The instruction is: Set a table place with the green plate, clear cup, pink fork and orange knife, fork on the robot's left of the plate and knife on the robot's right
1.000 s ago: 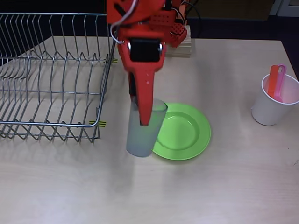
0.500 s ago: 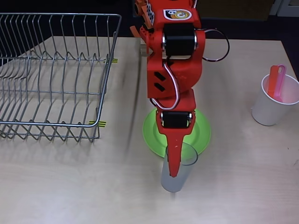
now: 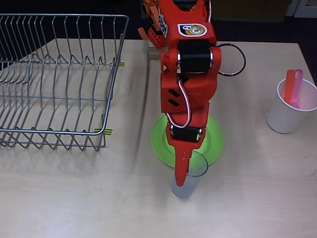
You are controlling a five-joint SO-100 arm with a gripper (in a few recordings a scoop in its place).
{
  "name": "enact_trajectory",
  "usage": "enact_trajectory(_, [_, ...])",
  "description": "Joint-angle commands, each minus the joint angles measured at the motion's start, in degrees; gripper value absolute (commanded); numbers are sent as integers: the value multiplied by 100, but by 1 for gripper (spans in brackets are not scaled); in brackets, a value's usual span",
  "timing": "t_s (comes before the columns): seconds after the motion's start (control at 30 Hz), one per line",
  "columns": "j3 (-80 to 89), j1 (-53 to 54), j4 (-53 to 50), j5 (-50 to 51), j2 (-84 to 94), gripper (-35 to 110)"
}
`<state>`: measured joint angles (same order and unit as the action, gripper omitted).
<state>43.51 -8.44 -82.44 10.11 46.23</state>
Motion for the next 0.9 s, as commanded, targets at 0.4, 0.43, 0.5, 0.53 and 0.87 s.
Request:
enact_trajectory(0.4, [-334,-167,-369,879,-26,30])
enact_trajectory(0.43, [-308,-176,-396,932,-26,30])
enact_trajectory(0.5, [-220,-202,-439,1020,9,30])
enact_trajectory(0.53, [-132,-211,-431,1072,35,30])
enact_trajectory(0.87, [721,-343,-369,1468,519,31])
